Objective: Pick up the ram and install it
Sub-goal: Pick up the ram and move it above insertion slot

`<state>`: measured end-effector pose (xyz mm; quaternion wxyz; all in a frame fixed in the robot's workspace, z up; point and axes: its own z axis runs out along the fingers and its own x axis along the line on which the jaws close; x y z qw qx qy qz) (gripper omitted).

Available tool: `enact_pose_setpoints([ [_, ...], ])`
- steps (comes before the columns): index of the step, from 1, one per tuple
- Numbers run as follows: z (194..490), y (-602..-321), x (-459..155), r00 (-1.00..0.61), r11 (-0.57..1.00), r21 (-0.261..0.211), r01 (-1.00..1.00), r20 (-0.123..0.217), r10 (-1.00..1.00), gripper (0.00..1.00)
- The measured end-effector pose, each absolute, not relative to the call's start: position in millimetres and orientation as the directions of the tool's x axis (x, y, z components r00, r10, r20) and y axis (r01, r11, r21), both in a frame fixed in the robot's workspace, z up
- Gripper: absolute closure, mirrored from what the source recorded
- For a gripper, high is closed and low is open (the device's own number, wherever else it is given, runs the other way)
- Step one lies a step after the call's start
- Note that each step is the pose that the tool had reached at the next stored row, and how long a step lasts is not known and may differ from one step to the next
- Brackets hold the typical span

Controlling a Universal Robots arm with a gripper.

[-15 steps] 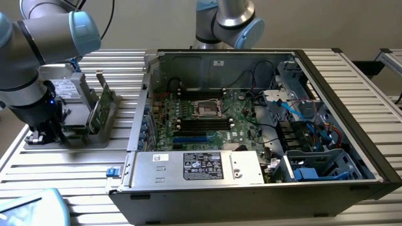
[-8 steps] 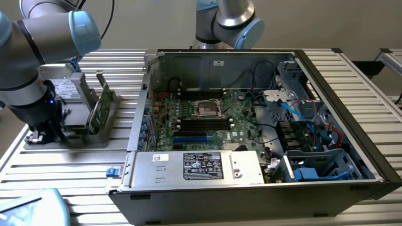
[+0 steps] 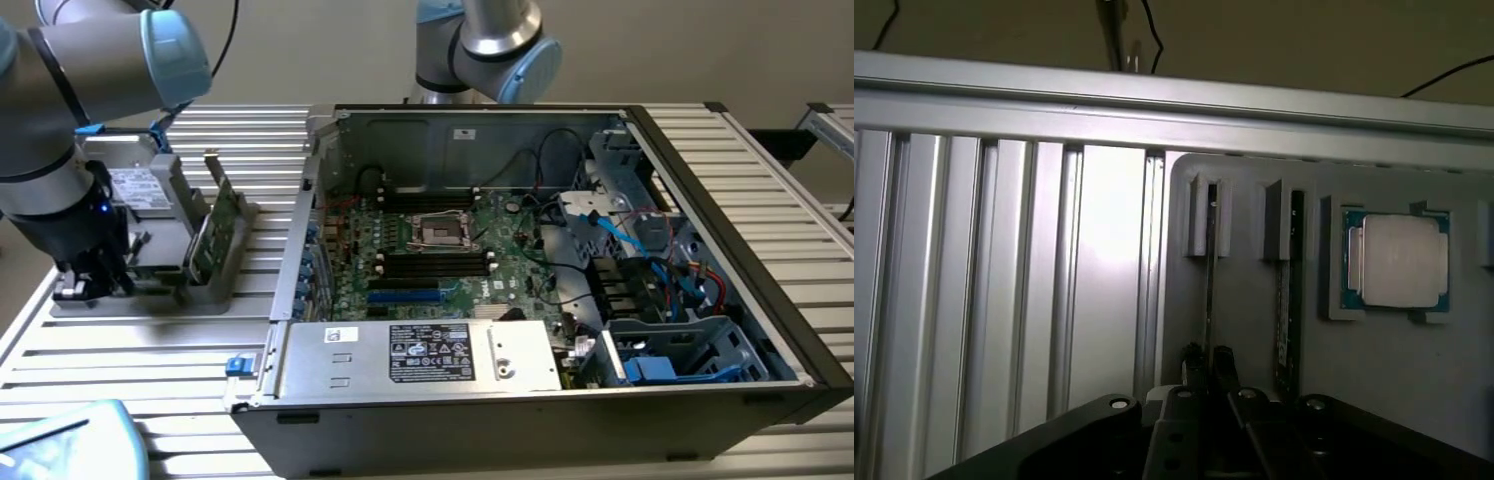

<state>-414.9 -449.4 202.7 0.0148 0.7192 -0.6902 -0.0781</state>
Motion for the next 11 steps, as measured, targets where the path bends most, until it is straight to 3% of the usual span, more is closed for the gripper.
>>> enact_pose_setpoints([
  [11, 238.8, -449.4, -414.6, 0.035, -0.047, 0.130, -0.990, -0.092, -0.995, 0.86],
])
